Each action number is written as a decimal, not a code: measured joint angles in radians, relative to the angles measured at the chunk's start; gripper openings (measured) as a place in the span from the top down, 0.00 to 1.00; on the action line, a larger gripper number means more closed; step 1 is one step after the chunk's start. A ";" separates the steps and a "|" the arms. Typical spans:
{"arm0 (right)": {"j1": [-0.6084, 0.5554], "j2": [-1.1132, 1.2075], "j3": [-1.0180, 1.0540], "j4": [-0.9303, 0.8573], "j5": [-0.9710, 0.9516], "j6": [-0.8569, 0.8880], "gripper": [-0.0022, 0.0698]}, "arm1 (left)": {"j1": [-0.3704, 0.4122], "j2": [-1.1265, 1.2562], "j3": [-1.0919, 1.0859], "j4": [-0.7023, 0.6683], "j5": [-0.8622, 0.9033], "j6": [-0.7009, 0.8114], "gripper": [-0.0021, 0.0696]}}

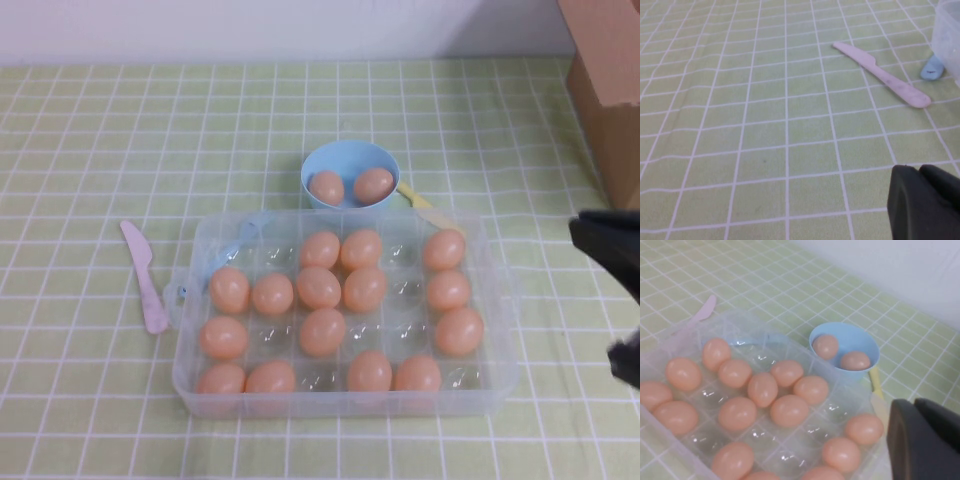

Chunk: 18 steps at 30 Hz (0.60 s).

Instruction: Take an egg out of the egg box

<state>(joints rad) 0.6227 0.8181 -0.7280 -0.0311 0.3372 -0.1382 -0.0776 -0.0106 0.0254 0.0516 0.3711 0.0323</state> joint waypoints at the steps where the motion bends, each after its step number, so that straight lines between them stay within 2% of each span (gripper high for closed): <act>1: 0.000 -0.025 0.037 -0.002 -0.026 0.000 0.99 | 0.000 0.000 0.000 0.000 0.000 0.000 0.98; 11: -0.027 -0.154 0.308 0.062 -0.252 0.003 0.99 | 0.000 0.000 0.000 0.000 0.000 0.000 0.98; 15: -0.131 -0.221 0.399 0.094 -0.337 0.003 0.99 | 0.000 0.000 0.000 0.000 0.000 0.000 0.98; 18: -0.254 -0.282 0.492 0.099 -0.385 0.006 0.99 | 0.000 0.000 0.000 0.000 0.000 0.000 0.98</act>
<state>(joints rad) 0.3690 0.5358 -0.2364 0.0683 -0.0479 -0.1323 -0.0776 -0.0106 0.0254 0.0516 0.3711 0.0323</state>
